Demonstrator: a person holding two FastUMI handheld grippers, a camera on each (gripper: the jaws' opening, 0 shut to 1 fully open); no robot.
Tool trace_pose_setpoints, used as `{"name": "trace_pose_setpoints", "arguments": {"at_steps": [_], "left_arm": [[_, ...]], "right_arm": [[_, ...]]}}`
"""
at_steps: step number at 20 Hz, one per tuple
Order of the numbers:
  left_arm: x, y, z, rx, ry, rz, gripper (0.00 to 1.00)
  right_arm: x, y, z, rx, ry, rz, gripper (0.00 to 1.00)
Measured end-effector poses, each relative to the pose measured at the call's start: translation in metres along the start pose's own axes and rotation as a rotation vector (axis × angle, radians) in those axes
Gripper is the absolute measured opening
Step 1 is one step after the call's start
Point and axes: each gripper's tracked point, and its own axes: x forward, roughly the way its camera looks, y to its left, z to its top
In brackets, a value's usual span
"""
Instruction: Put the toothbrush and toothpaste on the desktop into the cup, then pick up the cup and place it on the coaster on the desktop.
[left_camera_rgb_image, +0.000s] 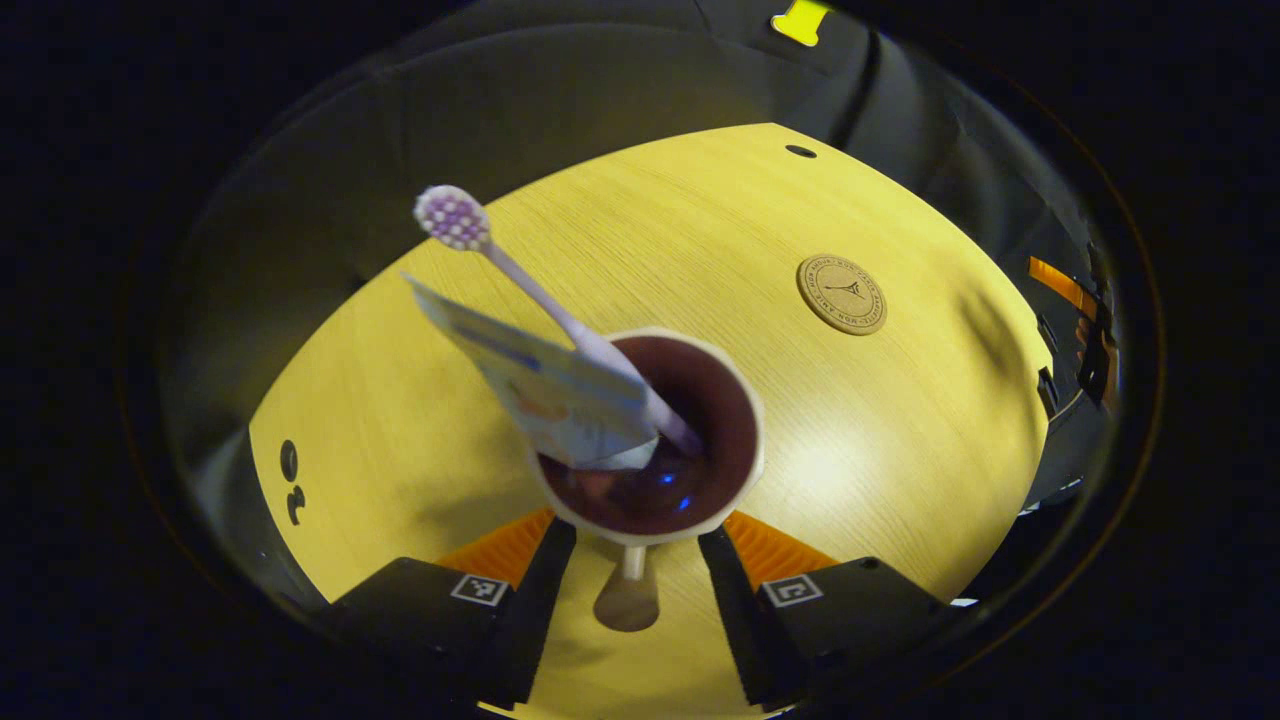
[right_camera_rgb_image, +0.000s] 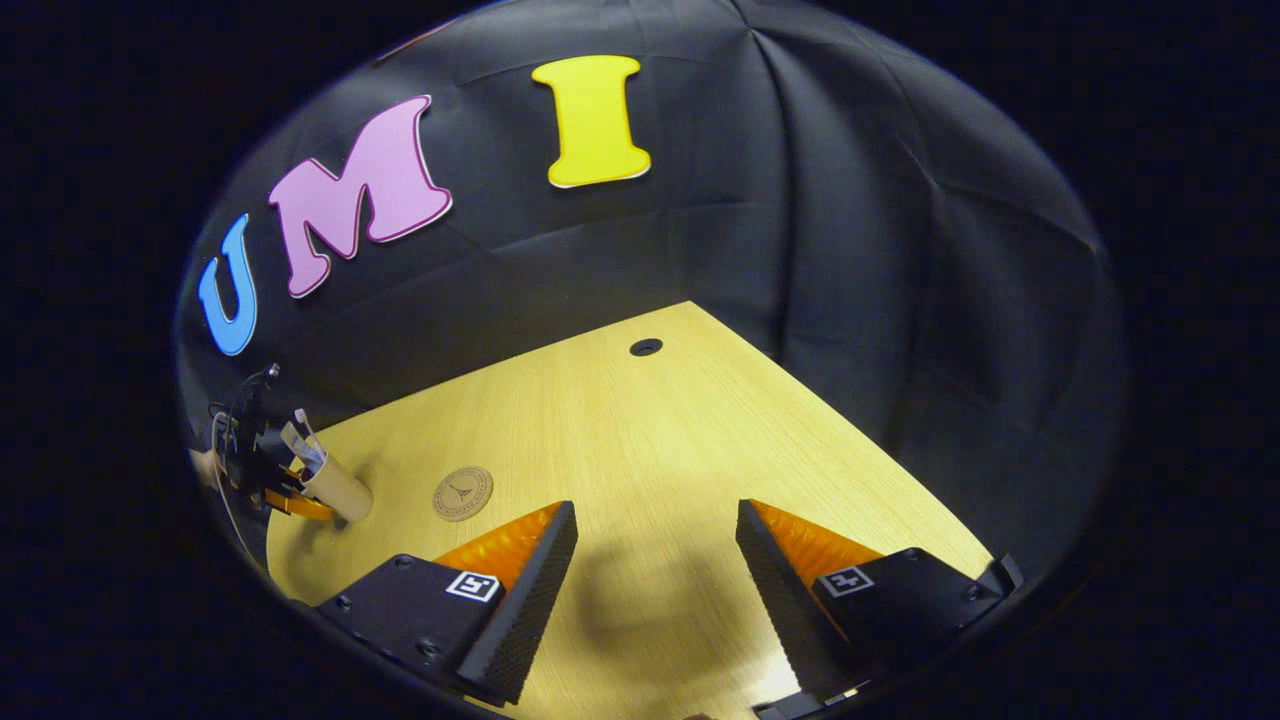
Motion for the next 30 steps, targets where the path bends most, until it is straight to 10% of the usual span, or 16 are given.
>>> {"name": "trace_pose_setpoints", "arguments": {"at_steps": [6, 16, 30], "left_arm": [[0.000, -0.006, -0.005, -0.042, 0.057, 0.016, 0.32], [-0.002, -0.037, -0.004, -0.288, -0.024, 0.100, 0.28], [-0.024, -0.090, 0.091, -0.053, -0.134, 0.074, 0.32]], "right_arm": [[-0.012, -0.010, -0.011, 0.040, 0.041, 0.007, 0.98], [-0.015, 0.018, -0.014, 0.024, 0.062, 0.123, 0.98], [-0.016, 0.025, -0.020, 0.001, 0.079, 0.181, 0.98]]}}
